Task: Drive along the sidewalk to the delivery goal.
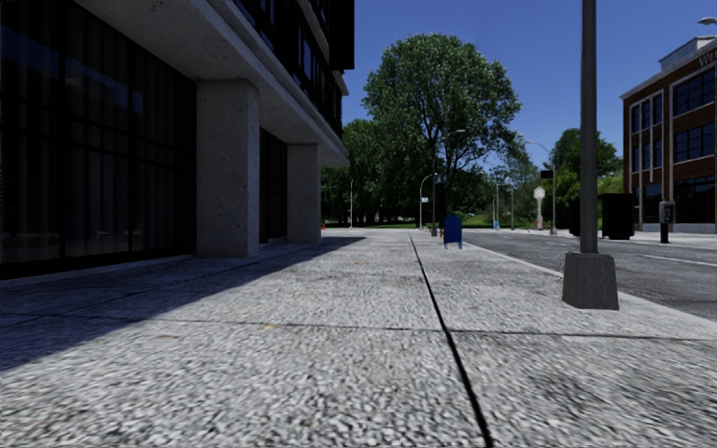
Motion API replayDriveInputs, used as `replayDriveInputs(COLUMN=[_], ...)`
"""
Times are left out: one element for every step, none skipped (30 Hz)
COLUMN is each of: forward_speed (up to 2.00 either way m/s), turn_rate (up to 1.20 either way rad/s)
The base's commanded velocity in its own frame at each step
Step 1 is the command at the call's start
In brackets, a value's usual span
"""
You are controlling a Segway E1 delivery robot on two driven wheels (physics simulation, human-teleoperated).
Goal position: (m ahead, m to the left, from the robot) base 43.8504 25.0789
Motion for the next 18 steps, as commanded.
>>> replayDriveInputs(forward_speed=[2.00, 2.00, 2.00, 2.00, 2.00, 2.00, 2.00, 2.00, 2.00, 2.00, 2.00, 2.00, 2.00, 2.00, 2.00, 2.00, 2.00, 2.00], turn_rate=[0.00, 0.00, 0.00, 0.00, 0.00, 0.00, 0.00, 0.00, 0.00, 0.00, 0.00, 0.00, 0.00, 0.00, 0.00, 0.00, 0.00, 0.00])
